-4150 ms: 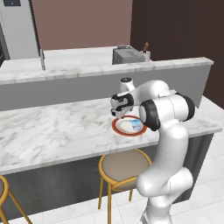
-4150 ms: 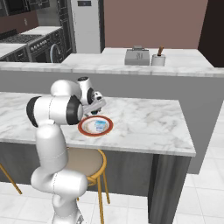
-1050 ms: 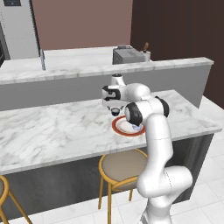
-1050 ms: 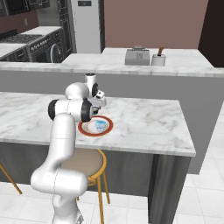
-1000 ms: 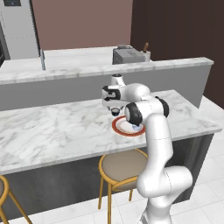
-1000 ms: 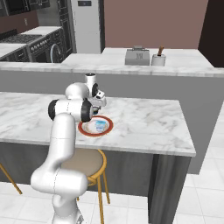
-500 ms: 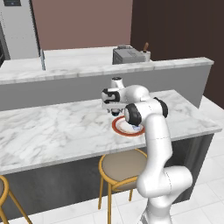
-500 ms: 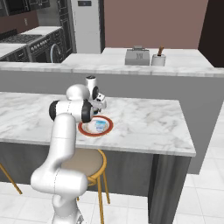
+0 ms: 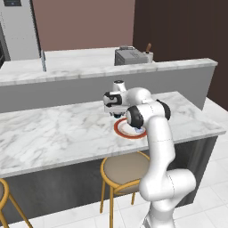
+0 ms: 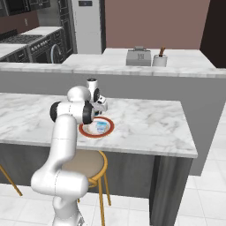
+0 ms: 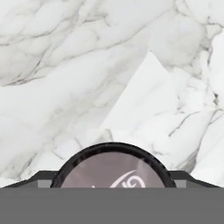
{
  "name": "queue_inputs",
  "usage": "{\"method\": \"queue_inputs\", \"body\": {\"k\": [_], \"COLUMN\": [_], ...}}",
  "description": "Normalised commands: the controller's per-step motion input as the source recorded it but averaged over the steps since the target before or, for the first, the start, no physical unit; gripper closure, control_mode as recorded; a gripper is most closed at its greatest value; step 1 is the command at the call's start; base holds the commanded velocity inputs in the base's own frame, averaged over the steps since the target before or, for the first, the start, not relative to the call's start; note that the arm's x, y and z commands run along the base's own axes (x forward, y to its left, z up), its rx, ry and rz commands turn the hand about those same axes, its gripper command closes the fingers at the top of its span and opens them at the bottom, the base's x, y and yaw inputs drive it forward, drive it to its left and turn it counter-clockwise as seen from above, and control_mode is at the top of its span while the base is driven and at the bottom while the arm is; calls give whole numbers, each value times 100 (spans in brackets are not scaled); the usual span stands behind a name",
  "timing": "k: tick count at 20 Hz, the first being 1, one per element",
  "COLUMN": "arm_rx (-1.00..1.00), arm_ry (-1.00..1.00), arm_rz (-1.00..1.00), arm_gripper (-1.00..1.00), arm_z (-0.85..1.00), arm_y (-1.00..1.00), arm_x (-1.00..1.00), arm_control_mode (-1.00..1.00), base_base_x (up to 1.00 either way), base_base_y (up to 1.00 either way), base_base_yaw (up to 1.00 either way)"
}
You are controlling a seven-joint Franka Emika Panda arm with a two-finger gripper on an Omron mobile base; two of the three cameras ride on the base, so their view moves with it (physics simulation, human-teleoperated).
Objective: Place two yogurt containers on each plate.
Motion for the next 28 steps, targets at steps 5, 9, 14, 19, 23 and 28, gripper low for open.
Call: {"method": "queue_inputs", "body": {"k": [5, 9, 14, 19, 23, 28], "arm_rx": [0, 0, 0, 0, 0, 0], "arm_ry": [0, 0, 0, 2, 6, 8], "arm_rz": [0, 0, 0, 0, 0, 0], "arm_gripper": [100, 100, 100, 100, 100, 100], "arm_z": [0, 7, 51, 47, 8, 0], "arm_y": [0, 0, -6, -11, -15, -8], "arm_x": [1, -3, -49, -82, -100, -98], "arm_control_mode": [-100, -100, -100, -100, -100, -100], "base_base_x": [0, 0, 0, 0, 0, 0], "base_base_y": [0, 0, 0, 0, 0, 0], "base_base_yaw": [0, 0, 0, 0, 0, 0]}}
